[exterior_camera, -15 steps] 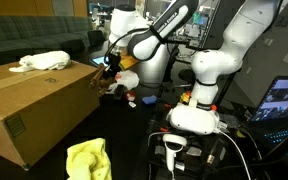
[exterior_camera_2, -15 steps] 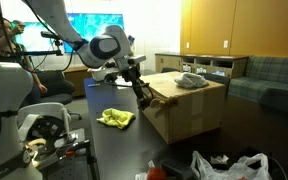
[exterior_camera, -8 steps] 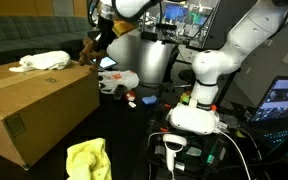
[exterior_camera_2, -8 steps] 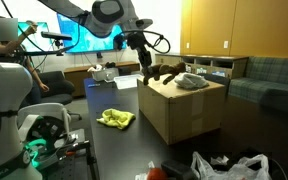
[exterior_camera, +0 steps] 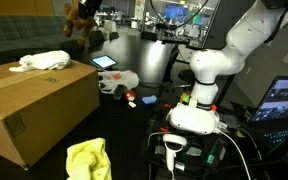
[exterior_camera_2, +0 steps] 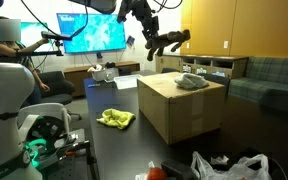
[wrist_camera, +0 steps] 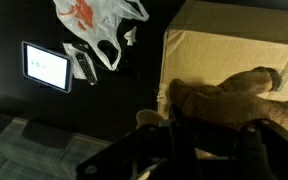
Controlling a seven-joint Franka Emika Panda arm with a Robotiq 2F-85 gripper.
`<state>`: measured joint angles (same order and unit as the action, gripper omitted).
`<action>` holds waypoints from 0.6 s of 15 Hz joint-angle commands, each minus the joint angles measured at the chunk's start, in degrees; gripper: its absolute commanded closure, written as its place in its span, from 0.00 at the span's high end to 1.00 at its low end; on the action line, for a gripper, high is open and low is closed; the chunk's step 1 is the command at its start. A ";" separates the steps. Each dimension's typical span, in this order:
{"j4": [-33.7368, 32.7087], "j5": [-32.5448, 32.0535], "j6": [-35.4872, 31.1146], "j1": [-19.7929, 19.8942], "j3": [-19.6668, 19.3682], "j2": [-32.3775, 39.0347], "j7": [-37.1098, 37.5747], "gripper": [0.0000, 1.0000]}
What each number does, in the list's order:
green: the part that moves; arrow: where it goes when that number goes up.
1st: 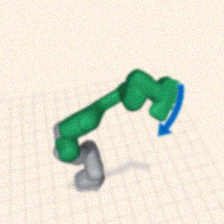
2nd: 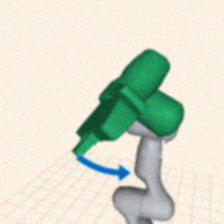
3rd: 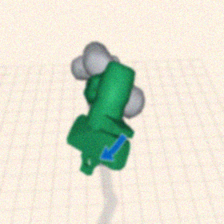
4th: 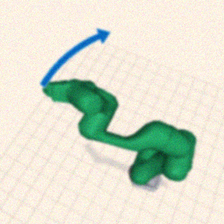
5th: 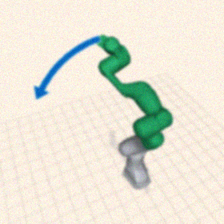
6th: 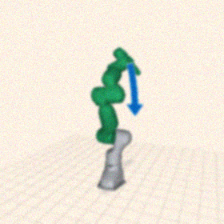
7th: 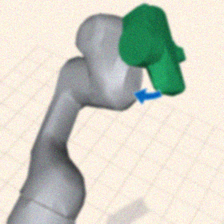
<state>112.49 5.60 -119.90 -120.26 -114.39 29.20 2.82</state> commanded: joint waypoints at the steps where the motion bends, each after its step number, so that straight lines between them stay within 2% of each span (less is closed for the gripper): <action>1: -9.78 -3.63 3.17 9.64 10.08 -5.38 -2.58 0.00; 6: -15.78 -8.55 2.68 24.58 30.07 -10.97 -3.21 0.00; 9: -18.36 -7.17 1.07 36.12 43.68 -10.34 -4.06 0.00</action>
<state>98.48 -1.30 -118.50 -93.96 -81.98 19.91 0.27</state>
